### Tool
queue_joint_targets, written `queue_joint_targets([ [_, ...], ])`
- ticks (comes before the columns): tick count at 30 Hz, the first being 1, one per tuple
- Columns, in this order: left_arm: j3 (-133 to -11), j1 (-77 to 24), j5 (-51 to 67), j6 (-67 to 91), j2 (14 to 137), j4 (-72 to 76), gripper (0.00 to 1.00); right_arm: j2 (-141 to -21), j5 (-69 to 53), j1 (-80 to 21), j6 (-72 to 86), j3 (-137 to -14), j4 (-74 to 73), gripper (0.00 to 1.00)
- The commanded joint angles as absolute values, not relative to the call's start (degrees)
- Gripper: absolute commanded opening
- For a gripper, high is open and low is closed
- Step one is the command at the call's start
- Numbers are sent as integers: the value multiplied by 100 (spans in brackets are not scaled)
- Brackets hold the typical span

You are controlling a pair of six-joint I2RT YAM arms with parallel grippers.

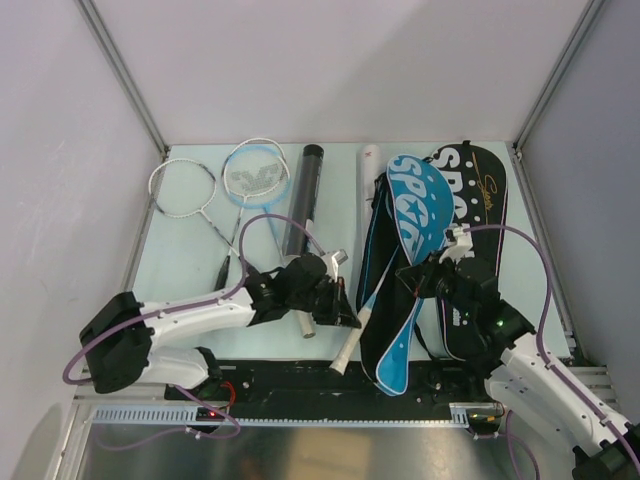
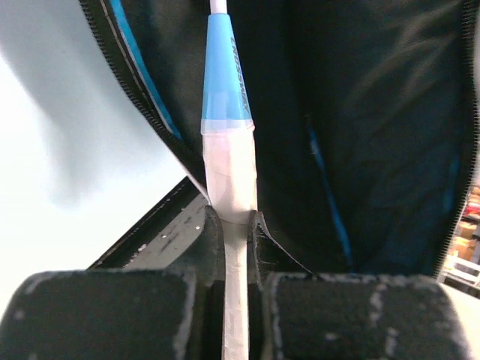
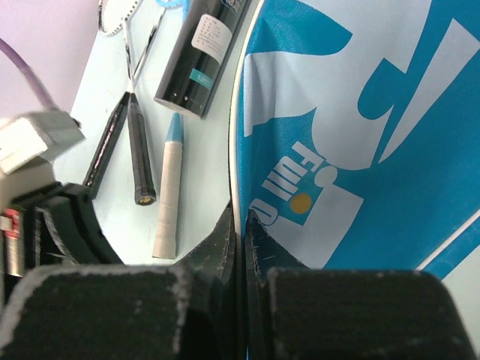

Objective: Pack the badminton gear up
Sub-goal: Place the racket in the racket bag.

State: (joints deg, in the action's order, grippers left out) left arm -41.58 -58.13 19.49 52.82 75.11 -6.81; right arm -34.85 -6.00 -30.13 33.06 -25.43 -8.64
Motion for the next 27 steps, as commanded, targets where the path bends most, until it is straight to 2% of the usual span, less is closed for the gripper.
queue_joint_targets([
  [1, -4478, -5845, 1791, 5663, 7020, -78, 0, -3275, -898, -3022, 3434, -2415, -490, 0],
  [9, -4611, -5890, 1529, 6069, 7035, 191, 0, -3241, -1129, -3081, 3511, -2240, -315, 0],
  [21, -5347, -6582, 733, 6889, 8329, 847, 0, -3331, -649, -3643, 3823, -2093, 183, 0],
  [27, -5216, -6891, -201, 7045, 8500, 869, 0, -3291, -458, -3696, 3965, -2045, 263, 0],
])
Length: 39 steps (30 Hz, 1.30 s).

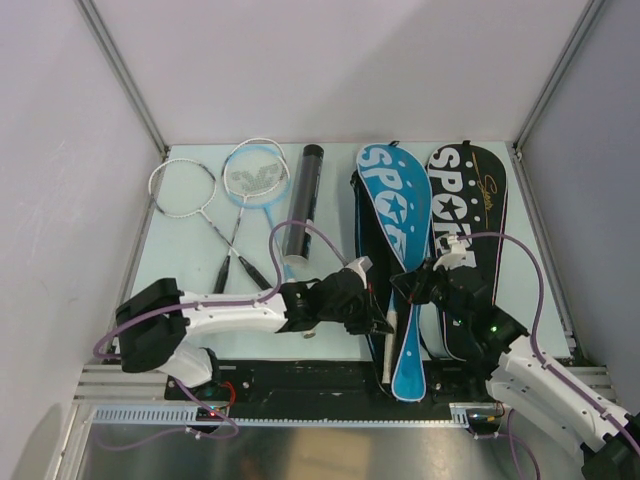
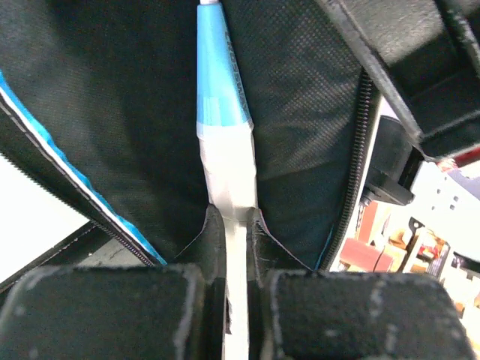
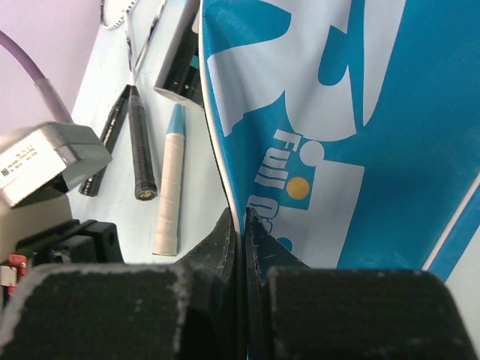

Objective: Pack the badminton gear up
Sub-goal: Place the racket in the racket bag, then pick up the racket from the center of the board.

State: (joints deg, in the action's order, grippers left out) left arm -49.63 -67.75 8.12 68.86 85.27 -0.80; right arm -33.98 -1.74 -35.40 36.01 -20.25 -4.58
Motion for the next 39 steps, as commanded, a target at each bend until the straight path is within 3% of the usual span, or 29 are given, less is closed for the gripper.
queue_joint_targets([
  [1, -5196, -6908, -413, 6998, 8539, 870, 0, -3307, -475, -3694, 4026, -2051, 320, 0],
  [14, -5425, -6907, -1042, 5877, 8724, 903, 1, -2842, -191, -3691, 3990, -2149, -441, 0],
  [20, -5490, -6941, -1165, 5293, 8209, 292, 25, -2860, 150, -3657, 3973, -2149, -371, 0],
  [26, -5921, -6765, -2127, 4313, 7314, -1556, 46, -2844, 261, -3515, 3873, -2207, -364, 0],
  [31, -5677, -5545, -2232, 4252, 6597, -2326, 50, -2780, 244, -3449, 3770, -2208, -356, 0],
  [39, -5029, -3944, -1906, 4465, 6259, -2738, 48, -2491, 253, -3382, 3536, -2259, -500, 0],
])
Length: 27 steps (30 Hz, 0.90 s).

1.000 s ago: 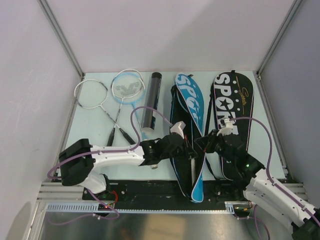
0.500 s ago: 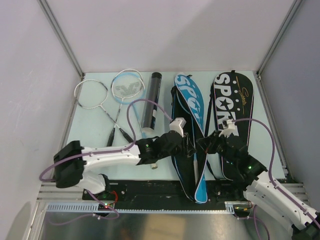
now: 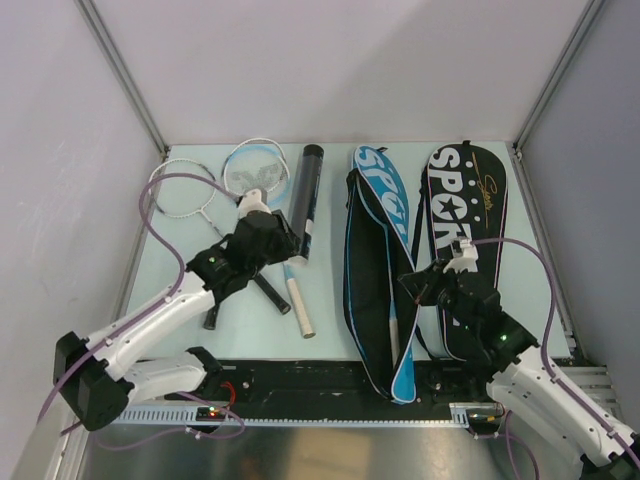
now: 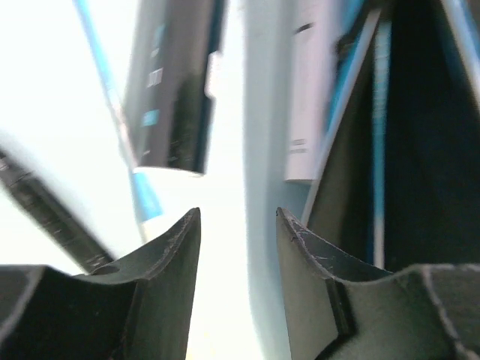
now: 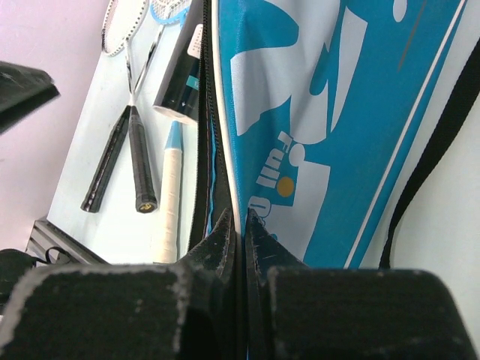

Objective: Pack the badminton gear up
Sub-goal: Pick up the racket from the center of the board.

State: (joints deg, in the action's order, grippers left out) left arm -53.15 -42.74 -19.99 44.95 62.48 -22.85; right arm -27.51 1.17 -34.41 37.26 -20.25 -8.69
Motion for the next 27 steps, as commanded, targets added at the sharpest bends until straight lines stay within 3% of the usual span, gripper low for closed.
queue_joint_targets([
  [1, -4940, -3897, -1828, 4500, 6281, -2740, 47, -2458, 263, -3365, 3477, -2276, -540, 0],
  [8, -4443, -4023, -1472, 4670, 6673, -2726, 42, -2281, 282, -3258, 3254, -2354, -672, 0],
  [27, -4952, -4300, -1815, 4638, 8632, -2598, 43, -2046, 349, -3179, 3054, -2367, -839, 0],
])
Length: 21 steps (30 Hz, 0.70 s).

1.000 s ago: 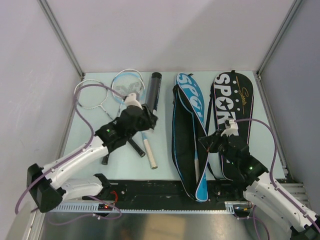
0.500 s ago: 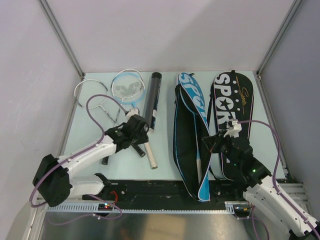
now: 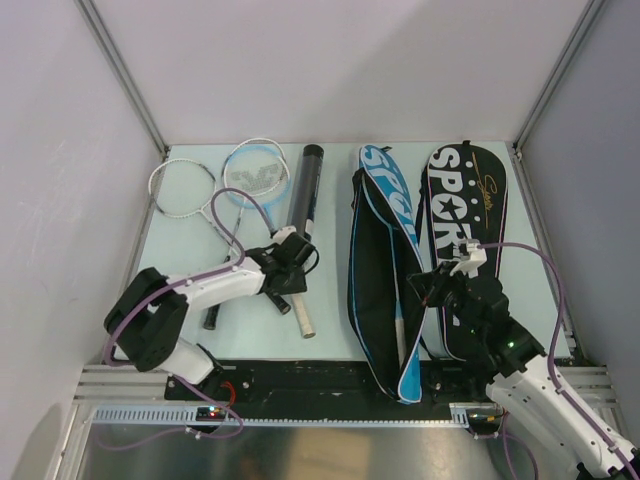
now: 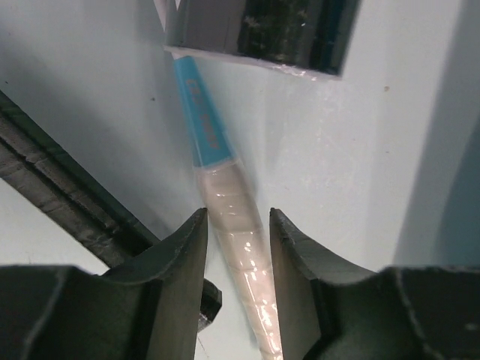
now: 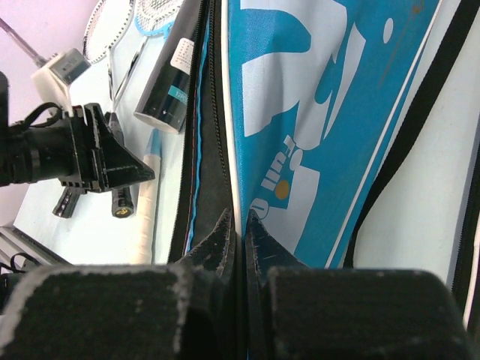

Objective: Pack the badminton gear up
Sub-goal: Pick up the racket from the center of the board.

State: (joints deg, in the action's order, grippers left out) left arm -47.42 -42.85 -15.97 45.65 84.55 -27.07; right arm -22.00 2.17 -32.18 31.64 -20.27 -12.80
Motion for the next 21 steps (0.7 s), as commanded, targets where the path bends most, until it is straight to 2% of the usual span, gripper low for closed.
queue_joint_targets([
  [1, -4950, -4299, -1843, 4640, 8675, -2600, 43, -2034, 350, -3176, 3052, -2370, -841, 0],
  [17, -5076, -4252, -2248, 4543, 9407, -2628, 43, -1941, 399, -3147, 2981, -2445, -940, 0],
  [18, -5065, -4244, -2253, 4548, 9432, -2637, 42, -1937, 402, -3147, 2976, -2444, -940, 0],
  [21, -5029, -4213, -2266, 4564, 9423, -2646, 29, -1948, 397, -3133, 2964, -2448, -935, 0],
])
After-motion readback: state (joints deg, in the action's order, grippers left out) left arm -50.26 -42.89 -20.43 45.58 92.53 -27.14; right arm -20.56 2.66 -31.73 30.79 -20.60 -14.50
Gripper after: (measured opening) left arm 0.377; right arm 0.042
